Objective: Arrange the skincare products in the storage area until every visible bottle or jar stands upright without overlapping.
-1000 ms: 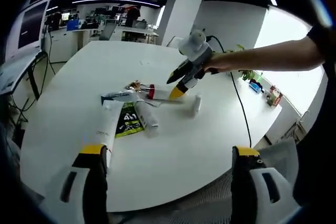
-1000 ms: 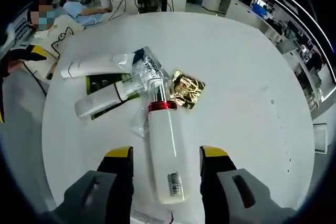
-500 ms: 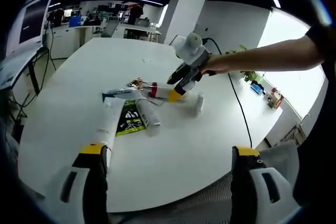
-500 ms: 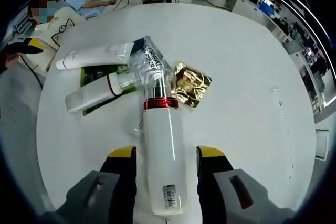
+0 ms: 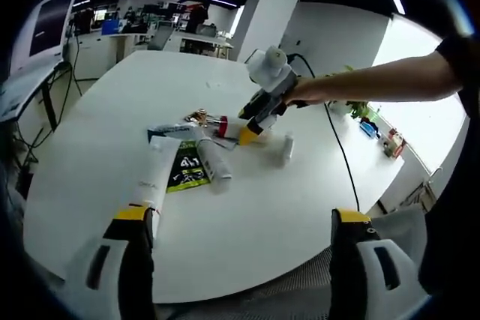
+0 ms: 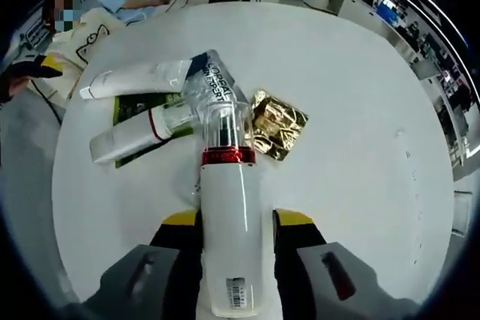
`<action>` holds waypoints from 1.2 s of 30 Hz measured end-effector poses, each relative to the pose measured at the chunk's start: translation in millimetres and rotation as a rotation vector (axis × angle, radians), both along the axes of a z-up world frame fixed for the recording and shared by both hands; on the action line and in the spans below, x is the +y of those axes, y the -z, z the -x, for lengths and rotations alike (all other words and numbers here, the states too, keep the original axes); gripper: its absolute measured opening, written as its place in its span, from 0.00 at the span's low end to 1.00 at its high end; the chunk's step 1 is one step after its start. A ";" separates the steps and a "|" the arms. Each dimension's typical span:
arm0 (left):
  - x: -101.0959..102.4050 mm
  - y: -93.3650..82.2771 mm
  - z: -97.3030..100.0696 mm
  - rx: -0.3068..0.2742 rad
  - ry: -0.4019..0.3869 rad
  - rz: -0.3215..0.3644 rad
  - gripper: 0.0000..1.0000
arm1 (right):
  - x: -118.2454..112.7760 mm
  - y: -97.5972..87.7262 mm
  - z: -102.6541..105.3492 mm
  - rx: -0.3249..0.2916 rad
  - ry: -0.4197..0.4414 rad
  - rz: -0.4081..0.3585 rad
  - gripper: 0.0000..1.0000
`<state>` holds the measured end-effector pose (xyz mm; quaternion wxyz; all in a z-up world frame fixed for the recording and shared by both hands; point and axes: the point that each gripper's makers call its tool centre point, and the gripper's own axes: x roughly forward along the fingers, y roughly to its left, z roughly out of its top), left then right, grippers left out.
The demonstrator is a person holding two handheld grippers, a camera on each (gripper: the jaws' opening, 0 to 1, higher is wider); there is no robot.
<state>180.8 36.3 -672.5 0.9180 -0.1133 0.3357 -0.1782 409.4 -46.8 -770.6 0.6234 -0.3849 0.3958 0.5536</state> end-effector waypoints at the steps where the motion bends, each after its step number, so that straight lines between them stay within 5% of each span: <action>1: 0.0 0.1 -0.2 0.000 0.000 0.000 0.91 | 0.3 0.1 1.3 0.008 -0.009 0.002 0.33; 22: 1.3 3.0 -2.2 0.010 -0.001 0.012 0.91 | -0.1 3.2 -1.2 0.030 0.002 0.049 0.30; 36: 0.5 3.4 -1.9 0.008 0.008 0.005 0.90 | 0.2 2.0 0.5 -0.052 0.000 0.024 0.28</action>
